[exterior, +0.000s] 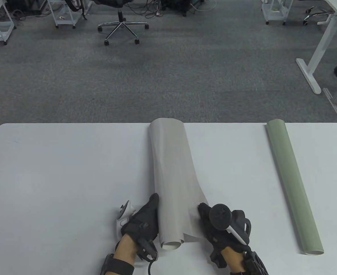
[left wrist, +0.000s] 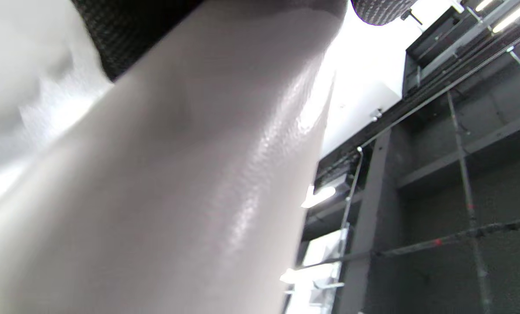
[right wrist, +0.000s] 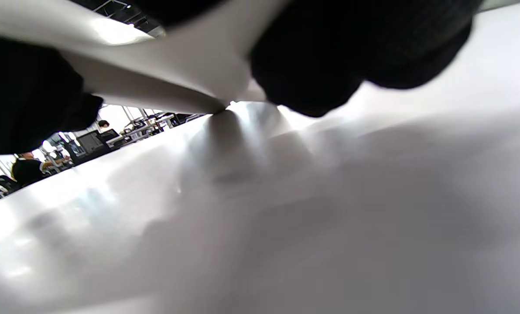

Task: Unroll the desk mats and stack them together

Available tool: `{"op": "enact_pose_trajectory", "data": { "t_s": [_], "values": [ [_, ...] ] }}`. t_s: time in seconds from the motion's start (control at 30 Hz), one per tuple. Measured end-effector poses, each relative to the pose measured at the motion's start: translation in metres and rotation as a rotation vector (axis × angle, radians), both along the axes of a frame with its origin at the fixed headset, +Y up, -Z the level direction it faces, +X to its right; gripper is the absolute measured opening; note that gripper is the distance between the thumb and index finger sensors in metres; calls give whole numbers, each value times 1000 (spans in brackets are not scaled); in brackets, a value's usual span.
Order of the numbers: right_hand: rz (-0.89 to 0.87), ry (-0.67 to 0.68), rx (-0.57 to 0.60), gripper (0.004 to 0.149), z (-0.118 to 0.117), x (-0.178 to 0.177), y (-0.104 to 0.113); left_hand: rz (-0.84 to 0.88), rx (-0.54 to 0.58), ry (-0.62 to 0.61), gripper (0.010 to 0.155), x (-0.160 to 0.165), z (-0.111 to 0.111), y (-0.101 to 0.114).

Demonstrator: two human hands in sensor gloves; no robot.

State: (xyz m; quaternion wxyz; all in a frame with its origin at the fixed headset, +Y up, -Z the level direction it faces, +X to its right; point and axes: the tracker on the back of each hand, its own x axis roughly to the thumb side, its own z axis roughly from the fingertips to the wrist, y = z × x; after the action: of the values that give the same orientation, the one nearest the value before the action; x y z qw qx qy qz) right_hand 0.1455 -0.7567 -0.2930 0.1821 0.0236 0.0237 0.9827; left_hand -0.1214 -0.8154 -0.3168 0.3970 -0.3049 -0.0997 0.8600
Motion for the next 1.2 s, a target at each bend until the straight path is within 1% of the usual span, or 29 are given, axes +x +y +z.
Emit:
{"op": "enact_pose_trajectory", "data": {
  "t_s": [0.1,0.17,0.2,0.23,0.3,0.37,0.5,0.6,0.67,0.7,0.73,0.8,0.87,0.97,1.03,1.07,1.1,1.13,1.17,1.2],
  "values": [
    [-50,-21,-21,46,0,3,-2,-32,-21,13,93,0,1,-2],
    [-37,-22,-22,46,0,2,-1,-52,-2,3,96,0,-1,-3],
    [-27,-21,-13,46,0,2,0,-76,-5,22,97,-2,-1,-4],
    [-24,-22,-11,46,0,2,1,-72,-13,31,96,-2,-1,-5],
    [-24,-25,-12,46,1,2,0,4,-17,0,97,-1,-1,-5],
    [-28,-34,-25,46,-1,4,-1,-41,-9,3,97,-1,-2,-5],
    [-50,-56,-27,46,-1,10,0,-43,4,14,98,-1,-1,-3],
    [-48,-66,-40,46,-1,12,-1,-5,-4,-26,98,0,-2,-5],
    [-38,-71,-43,46,-2,14,-1,-22,17,-20,98,1,-3,-5],
    [-37,-75,-43,46,-2,14,-1,-27,9,-14,97,1,-1,-5],
    [-44,-82,-43,46,-2,16,-1,-13,2,8,97,2,0,-5],
    [-58,-93,-57,46,-3,19,-3,18,-5,-5,97,3,0,-2],
    [-52,-98,-61,46,-4,21,-3,-43,46,-7,98,2,-2,-1],
    [-48,-109,-68,47,-3,24,-5,12,20,-18,98,2,0,-2],
    [-52,-114,-82,46,-4,25,-6,-26,1,-1,98,1,1,-3],
    [-47,-116,-85,47,-4,26,-7,-37,-27,-2,98,1,2,-5],
    [-40,-119,-87,47,-5,27,-7,-48,-57,22,96,0,3,-5],
    [-40,-121,-86,47,-5,28,-7,-38,-43,26,97,0,2,-6],
    [-53,-126,-86,47,-5,29,-6,-36,-23,-2,97,-1,2,-4],
    [-61,-128,-88,47,-4,30,-7,-61,-10,1,98,-2,2,-3]
  ]
}}
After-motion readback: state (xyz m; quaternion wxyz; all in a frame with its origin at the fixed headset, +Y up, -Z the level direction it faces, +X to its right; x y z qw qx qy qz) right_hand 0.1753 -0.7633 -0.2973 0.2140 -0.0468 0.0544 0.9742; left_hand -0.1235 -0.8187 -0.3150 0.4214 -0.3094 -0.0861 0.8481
